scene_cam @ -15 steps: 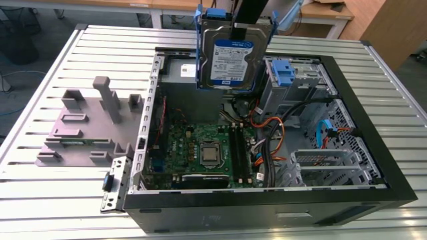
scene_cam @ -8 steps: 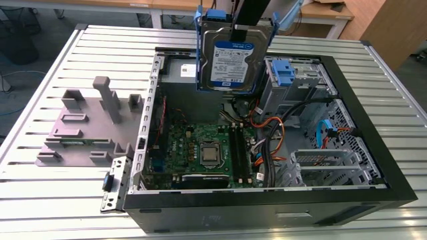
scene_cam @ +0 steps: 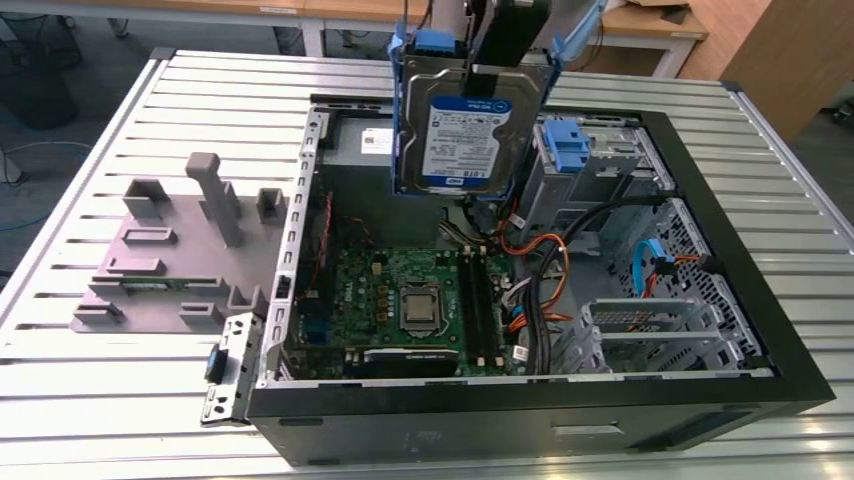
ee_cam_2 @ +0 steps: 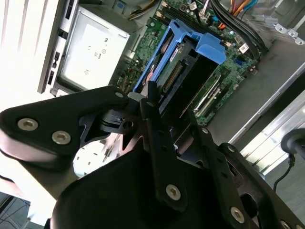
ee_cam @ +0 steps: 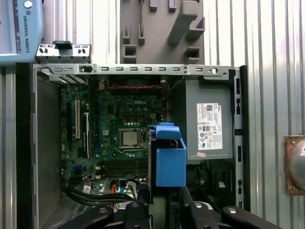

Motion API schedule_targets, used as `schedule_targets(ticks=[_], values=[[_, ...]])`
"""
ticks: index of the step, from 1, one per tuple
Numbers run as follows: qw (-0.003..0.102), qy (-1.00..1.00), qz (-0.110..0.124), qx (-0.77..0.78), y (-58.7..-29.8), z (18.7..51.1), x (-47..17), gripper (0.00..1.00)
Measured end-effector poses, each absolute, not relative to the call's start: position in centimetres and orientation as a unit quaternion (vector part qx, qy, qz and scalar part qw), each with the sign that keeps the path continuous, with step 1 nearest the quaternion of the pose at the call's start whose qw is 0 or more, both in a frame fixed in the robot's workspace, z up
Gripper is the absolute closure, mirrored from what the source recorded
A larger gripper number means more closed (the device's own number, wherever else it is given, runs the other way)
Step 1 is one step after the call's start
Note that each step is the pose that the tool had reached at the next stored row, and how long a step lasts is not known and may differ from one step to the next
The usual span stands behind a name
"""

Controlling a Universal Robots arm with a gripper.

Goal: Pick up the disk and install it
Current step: 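Pick up the disk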

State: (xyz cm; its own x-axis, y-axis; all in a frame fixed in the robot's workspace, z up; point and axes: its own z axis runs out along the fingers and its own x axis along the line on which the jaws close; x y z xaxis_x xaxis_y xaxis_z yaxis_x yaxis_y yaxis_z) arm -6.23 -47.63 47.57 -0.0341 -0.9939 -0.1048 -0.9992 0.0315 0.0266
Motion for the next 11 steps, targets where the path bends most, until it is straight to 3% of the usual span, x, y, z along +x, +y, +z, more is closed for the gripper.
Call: schedule_targets(ticks=[11], values=[[0.029,0.718,0.046,-0.694,-49.5,47.5,-6.2,0.65]])
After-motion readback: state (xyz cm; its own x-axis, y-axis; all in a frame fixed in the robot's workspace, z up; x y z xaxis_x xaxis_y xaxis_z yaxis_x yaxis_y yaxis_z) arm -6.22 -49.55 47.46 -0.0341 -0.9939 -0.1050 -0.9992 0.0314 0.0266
